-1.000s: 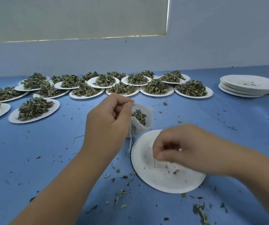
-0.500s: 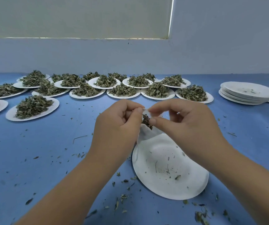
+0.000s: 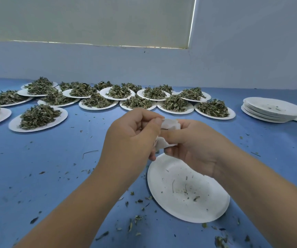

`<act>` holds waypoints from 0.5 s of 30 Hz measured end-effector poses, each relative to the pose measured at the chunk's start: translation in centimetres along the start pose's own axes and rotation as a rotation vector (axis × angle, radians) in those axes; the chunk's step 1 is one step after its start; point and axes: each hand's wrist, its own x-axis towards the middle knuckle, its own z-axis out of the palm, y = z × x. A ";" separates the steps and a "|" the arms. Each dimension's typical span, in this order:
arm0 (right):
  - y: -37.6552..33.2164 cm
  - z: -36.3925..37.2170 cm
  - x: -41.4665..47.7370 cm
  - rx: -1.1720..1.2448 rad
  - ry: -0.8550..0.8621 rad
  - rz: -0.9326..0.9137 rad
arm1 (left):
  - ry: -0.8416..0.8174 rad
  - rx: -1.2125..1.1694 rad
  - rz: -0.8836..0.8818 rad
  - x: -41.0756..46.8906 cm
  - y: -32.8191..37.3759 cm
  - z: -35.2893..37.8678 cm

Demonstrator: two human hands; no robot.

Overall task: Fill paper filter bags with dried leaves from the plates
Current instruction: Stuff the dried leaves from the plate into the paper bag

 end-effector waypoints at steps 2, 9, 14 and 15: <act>0.0 0.5 0.3 -0.071 0.073 -0.038 | -0.006 0.036 0.013 -0.3 0.3 0.0; 0.3 0.8 0.7 -0.256 0.142 0.014 | -0.014 0.057 -0.009 -0.6 0.8 -0.1; -0.8 -0.5 -1.2 0.013 -0.103 0.032 | 0.029 0.067 0.037 -0.8 0.9 -0.3; -0.7 -0.5 -1.5 0.030 -0.097 0.041 | 0.017 0.060 0.034 -0.9 1.0 -0.2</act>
